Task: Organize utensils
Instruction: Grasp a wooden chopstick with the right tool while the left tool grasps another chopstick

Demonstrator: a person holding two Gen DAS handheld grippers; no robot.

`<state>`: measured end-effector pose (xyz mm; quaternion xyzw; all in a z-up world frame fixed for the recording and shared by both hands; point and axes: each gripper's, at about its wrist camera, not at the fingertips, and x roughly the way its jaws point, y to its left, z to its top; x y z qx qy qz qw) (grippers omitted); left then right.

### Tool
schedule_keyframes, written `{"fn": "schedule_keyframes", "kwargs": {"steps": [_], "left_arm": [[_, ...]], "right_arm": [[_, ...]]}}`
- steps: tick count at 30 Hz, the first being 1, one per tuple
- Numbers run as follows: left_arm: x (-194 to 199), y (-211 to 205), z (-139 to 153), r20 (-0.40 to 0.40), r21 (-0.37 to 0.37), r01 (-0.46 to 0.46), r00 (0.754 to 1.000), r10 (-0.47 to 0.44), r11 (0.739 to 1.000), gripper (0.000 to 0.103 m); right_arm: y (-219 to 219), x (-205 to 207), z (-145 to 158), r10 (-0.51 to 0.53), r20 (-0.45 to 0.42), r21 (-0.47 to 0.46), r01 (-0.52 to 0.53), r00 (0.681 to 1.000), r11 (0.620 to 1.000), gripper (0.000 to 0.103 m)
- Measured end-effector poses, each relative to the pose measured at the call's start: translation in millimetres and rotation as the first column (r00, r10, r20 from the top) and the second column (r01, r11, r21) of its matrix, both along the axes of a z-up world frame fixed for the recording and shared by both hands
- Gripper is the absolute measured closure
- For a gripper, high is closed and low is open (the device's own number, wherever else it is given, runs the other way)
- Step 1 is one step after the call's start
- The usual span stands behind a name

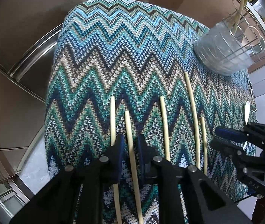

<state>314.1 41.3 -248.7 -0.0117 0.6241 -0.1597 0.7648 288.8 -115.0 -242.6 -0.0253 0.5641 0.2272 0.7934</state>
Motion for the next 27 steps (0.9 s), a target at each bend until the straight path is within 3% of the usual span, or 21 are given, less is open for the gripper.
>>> {"fn": "schedule_keyframes", "kwargs": {"steps": [15,21,27], "left_arm": [[7,-11,-2,-0.026,0.043,0.006,1.0,-0.005,0.999,0.094],[5,-8,-2,-0.025,0.035,-0.03,0.999,0.031,0.999,0.098],[-10,-10,5,-0.002,0.051,-0.034,0.999,0.034,0.998,0.098]], "right_arm": [[35,32,-18,-0.012,-0.08,-0.109,0.003,0.997,0.994,0.091],[23,25,-15,-0.063,-0.086,-0.041,0.059,0.994,0.997,0.098],[5,1,6,-0.086,-0.046,0.045,0.088,0.995,0.995,0.098]]}}
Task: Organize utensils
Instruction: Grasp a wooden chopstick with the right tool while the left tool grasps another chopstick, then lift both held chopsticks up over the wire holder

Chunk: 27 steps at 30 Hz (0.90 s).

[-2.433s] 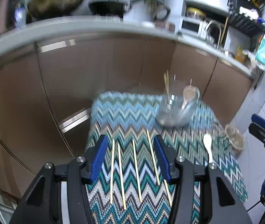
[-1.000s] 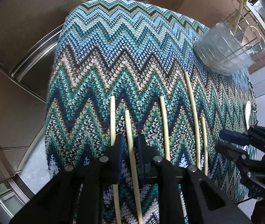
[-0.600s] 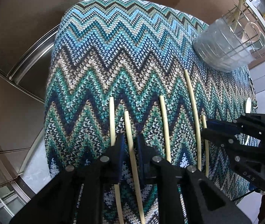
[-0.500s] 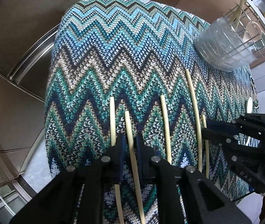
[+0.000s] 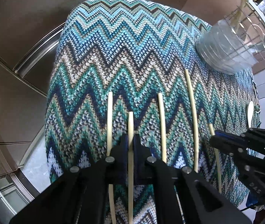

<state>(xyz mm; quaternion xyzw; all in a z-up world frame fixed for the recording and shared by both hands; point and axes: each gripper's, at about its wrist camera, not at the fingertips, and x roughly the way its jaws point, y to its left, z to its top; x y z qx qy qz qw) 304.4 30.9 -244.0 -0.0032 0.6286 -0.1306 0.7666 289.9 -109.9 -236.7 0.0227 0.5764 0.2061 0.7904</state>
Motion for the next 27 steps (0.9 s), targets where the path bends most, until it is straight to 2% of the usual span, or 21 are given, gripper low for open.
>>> {"fn": "schedule_keyframes", "kwargs": {"steps": [3,8,13,21,24,27], "left_arm": [[-9,0,10,0.022,-0.006,-0.004,1.0,0.004,1.0,0.098],[-35,0,41,0.105,-0.017,-0.011,0.994,0.013,1.0,0.098],[-56,2,83,0.218,-0.032,-0.01,0.976,0.017,0.999,0.098],[-70,-9,161,0.391,-0.115,0.025,0.92,0.022,0.993,0.098],[-71,-24,186,0.453,-0.157,0.051,0.891,0.025,0.986,0.098],[-67,-37,216,0.524,-0.221,0.087,0.851,0.043,0.971,0.098]], "right_arm": [[-12,-13,16,-0.014,0.04,0.034,0.012,0.999,0.999,0.098],[-33,-45,53,-0.048,0.148,0.097,0.034,0.988,0.995,0.098],[-53,-76,93,-0.098,0.283,0.15,0.057,0.954,0.987,0.098],[-94,-114,158,-0.18,0.473,0.197,0.096,0.863,0.976,0.098],[-105,-116,178,-0.212,0.531,0.217,0.11,0.82,0.97,0.098],[-114,-115,205,-0.236,0.602,0.231,0.117,0.763,0.966,0.098]]}}
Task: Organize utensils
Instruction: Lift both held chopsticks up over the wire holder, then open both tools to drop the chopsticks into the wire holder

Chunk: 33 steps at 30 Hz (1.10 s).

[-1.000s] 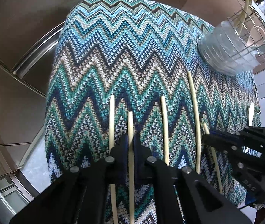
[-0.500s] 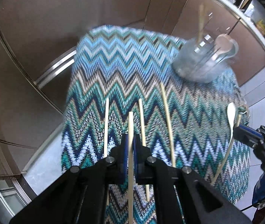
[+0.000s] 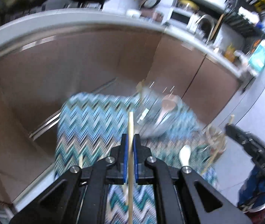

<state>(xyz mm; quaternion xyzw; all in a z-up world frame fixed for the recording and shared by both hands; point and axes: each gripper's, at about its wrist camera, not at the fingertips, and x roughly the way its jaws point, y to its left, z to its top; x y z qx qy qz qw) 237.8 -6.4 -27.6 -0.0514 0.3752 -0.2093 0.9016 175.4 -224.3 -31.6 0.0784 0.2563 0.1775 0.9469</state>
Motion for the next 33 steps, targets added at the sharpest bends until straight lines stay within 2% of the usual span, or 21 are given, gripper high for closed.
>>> {"fn": "schedule_keyframes", "kwargs": {"steps": [3,6,9,12,16,20,23,26,30,33], "left_arm": [[8,-13,26,0.093,-0.054,-0.007,0.996,0.012,0.999,0.098],[20,-23,47,0.198,-0.133,-0.015,0.979,0.042,0.991,0.098],[37,-33,56,0.272,-0.228,-0.019,0.959,0.083,0.973,0.098],[54,-44,54,0.341,-0.279,-0.046,0.929,0.144,0.959,0.098],[80,-56,41,0.372,-0.318,-0.087,0.905,0.208,0.944,0.098],[105,-71,20,0.416,-0.304,-0.134,0.872,0.258,0.943,0.098],[117,-79,3,0.425,-0.303,-0.153,0.862,0.277,0.941,0.098],[123,-87,-18,0.447,-0.291,-0.187,0.84,0.306,0.938,0.098],[132,-90,-45,0.434,-0.291,-0.208,0.841,0.323,0.934,0.096],[131,-88,-55,0.419,-0.288,-0.216,0.847,0.326,0.933,0.094]], "right_arm": [[-5,13,20,-0.023,0.082,0.005,0.022,0.996,1.0,0.098],[-6,25,34,-0.042,0.158,0.004,0.042,0.987,0.999,0.098],[-10,45,43,-0.064,0.222,0.007,0.064,0.973,0.998,0.098],[-13,67,46,-0.083,0.266,0.008,0.084,0.96,0.996,0.098],[-19,95,42,-0.1,0.298,0.017,0.1,0.949,0.995,0.098],[-17,121,30,-0.099,0.313,0.007,0.102,0.945,0.995,0.098],[-14,137,14,-0.093,0.305,-0.02,0.104,0.948,0.994,0.098],[-13,145,-4,-0.094,0.294,-0.042,0.112,0.951,0.993,0.098],[-15,155,-28,-0.088,0.255,-0.049,0.104,0.963,0.993,0.098],[-17,154,-40,-0.09,0.236,-0.05,0.104,0.968,0.993,0.098]]}}
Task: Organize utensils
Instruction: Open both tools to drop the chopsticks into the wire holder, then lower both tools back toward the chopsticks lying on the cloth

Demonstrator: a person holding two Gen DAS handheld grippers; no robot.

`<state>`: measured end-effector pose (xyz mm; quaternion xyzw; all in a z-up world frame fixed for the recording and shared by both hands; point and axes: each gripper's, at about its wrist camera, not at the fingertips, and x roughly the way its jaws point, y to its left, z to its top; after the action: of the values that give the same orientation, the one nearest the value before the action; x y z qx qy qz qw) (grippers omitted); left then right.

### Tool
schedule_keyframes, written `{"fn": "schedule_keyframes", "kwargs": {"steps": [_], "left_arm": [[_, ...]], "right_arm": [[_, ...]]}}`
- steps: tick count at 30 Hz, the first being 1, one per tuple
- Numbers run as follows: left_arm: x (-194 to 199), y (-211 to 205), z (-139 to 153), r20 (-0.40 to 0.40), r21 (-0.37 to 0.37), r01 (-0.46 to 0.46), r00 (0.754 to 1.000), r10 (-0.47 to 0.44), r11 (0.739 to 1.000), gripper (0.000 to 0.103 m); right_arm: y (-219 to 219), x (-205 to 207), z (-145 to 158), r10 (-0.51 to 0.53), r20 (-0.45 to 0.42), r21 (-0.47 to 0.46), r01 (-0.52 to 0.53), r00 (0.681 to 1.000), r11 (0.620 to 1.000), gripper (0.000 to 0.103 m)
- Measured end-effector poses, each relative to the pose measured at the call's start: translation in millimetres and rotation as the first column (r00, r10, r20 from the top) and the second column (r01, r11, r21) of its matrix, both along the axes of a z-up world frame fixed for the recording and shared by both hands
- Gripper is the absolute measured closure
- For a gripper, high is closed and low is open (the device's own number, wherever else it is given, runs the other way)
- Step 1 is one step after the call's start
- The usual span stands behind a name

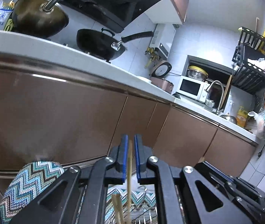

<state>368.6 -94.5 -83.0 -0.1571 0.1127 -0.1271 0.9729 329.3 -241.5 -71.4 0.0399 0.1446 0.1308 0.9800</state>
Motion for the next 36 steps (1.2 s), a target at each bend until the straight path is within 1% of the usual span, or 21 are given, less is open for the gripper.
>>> {"fn": "schedule_keyframes", "kwargs": {"steps": [1,3,5,7,9,11,15,16,21,25,29,33,36], "left_arm": [[-2,1,-2,-0.004,0.0,0.0,1.0,0.0,1.0,0.092],[-8,5,-1,-0.004,0.003,-0.003,1.0,0.003,1.0,0.083],[-16,11,3,0.001,0.003,-0.006,1.0,0.006,1.0,0.08],[-26,16,9,0.006,0.011,-0.007,1.0,0.006,1.0,0.074],[-38,23,15,0.003,0.022,-0.011,1.0,0.011,1.0,0.063],[-52,30,21,-0.008,0.038,-0.007,1.0,0.007,0.999,0.058],[-83,42,26,-0.042,0.092,-0.006,0.999,0.01,0.996,0.054],[-91,46,26,-0.058,0.107,-0.008,0.998,0.014,0.994,0.053],[-130,59,22,-0.119,0.15,0.001,0.993,0.017,0.989,0.052],[-162,72,18,-0.163,0.184,-0.017,0.986,0.048,0.983,0.052],[-189,86,15,-0.2,0.23,-0.036,0.976,0.083,0.973,0.052],[-214,102,14,-0.237,0.247,-0.046,0.966,0.107,0.968,0.052],[-234,115,16,-0.255,0.241,-0.055,0.96,0.117,0.969,0.052]], "right_arm": [[-1,-1,-2,-0.002,-0.005,0.001,0.002,1.0,1.0,0.097],[-2,-3,-3,-0.008,-0.009,0.003,0.008,1.0,1.0,0.092],[-1,-7,-4,-0.014,-0.012,0.007,0.015,1.0,1.0,0.083],[-2,-14,-3,-0.022,-0.016,0.004,0.022,1.0,1.0,0.082],[-1,-23,-1,-0.03,-0.018,0.003,0.03,0.999,1.0,0.081],[-2,-35,1,-0.038,-0.02,0.006,0.038,0.999,0.999,0.076],[-5,-61,5,-0.058,-0.032,0.006,0.058,0.998,0.998,0.07],[-5,-70,4,-0.064,-0.041,0.006,0.064,0.997,0.998,0.068],[-4,-110,-3,-0.082,-0.091,-0.003,0.082,0.992,0.997,0.068],[-3,-147,-9,-0.1,-0.12,0.004,0.102,0.988,0.995,0.068],[-5,-175,-15,-0.117,-0.141,0.029,0.122,0.983,0.992,0.068],[-5,-201,-21,-0.131,-0.154,0.057,0.141,0.979,0.988,0.068],[-7,-216,-22,-0.137,-0.157,0.07,0.15,0.978,0.986,0.068]]}}
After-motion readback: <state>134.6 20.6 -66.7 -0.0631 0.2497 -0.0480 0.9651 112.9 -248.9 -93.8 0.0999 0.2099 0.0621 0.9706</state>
